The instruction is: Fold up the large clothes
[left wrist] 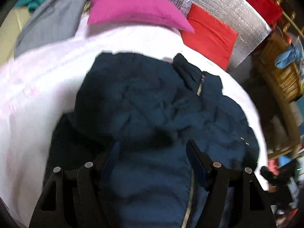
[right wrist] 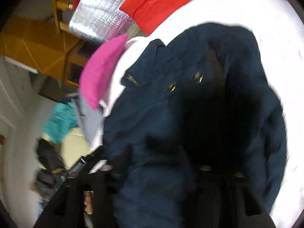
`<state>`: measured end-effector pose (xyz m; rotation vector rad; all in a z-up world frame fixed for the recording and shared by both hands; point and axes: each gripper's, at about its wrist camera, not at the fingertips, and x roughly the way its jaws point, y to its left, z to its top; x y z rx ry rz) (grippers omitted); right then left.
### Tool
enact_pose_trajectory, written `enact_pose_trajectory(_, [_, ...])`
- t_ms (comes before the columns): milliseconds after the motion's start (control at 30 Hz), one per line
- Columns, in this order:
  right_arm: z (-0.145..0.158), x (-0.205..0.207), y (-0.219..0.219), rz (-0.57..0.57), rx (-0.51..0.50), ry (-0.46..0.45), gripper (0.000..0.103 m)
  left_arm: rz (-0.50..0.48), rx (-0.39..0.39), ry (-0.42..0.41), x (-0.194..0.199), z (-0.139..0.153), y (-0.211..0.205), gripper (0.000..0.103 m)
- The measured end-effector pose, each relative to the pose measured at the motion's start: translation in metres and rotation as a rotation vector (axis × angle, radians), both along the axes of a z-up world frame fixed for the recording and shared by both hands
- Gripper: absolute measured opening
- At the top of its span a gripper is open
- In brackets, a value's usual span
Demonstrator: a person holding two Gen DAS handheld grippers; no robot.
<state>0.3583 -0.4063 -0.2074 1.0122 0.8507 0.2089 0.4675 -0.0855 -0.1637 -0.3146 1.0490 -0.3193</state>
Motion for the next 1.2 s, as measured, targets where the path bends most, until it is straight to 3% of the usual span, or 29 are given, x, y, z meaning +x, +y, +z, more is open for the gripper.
enact_pose_trajectory(267, [-0.041,-0.002,0.008,-0.12,0.155,0.093,0.075,0.087,-0.182,0.183,0.008,-0.036,0.012,0.075])
enact_pose_trajectory(367, [-0.048,-0.002,-0.003,-0.211,0.221,0.075,0.075,0.143,-0.273,0.186,0.014,-0.045,0.017,0.075])
enact_pose_trajectory(533, [-0.054,0.007,-0.013,-0.284,0.244,0.04,0.074,0.239,-0.442,0.206,0.027,-0.061,0.028,0.075])
enact_pose_trajectory(600, [-0.055,0.009,-0.017,-0.314,0.234,0.041,0.067,0.277,-0.508,0.213,0.032,-0.066,0.036,0.073])
enact_pose_trajectory(667, [-0.057,0.01,-0.022,-0.34,0.212,0.058,0.041,0.3,-0.539,0.211,0.033,-0.069,0.042,0.063])
enact_pose_trajectory(700, [-0.059,0.01,-0.024,-0.351,0.207,0.061,0.037,0.311,-0.527,0.212,0.035,-0.071,0.046,0.044])
enact_pose_trajectory(733, [-0.06,0.011,-0.026,-0.359,0.205,0.059,0.032,0.313,-0.518,0.216,0.036,-0.073,0.047,0.035])
enact_pose_trajectory(800, [-0.051,0.013,-0.025,-0.358,0.149,0.05,0.028,0.313,-0.538,0.213,0.033,-0.073,0.046,0.029])
enact_pose_trajectory(867, [-0.027,0.014,-0.017,-0.351,0.003,0.003,0.021,0.284,-0.503,0.165,0.032,-0.061,0.04,0.027])
enact_pose_trajectory(967, [0.003,0.013,-0.007,-0.348,-0.153,-0.078,0.021,0.234,-0.378,0.095,0.03,-0.043,0.028,0.027])
enact_pose_trajectory(1033, [0.003,0.013,-0.007,-0.35,-0.193,-0.066,0.021,0.215,-0.299,0.132,0.033,-0.05,0.023,0.027])
enact_pose_trajectory(1067, [-0.005,0.018,-0.008,-0.338,-0.208,-0.014,0.021,0.209,-0.273,0.165,0.035,-0.058,0.021,0.027])
enact_pose_trajectory(1133, [-0.023,0.029,-0.009,-0.313,-0.19,0.067,0.021,0.219,-0.298,0.181,0.038,-0.061,0.025,0.028])
enact_pose_trajectory(1200, [-0.025,0.032,-0.01,-0.303,-0.167,0.075,0.021,0.21,-0.28,0.186,0.038,-0.054,0.027,0.031])
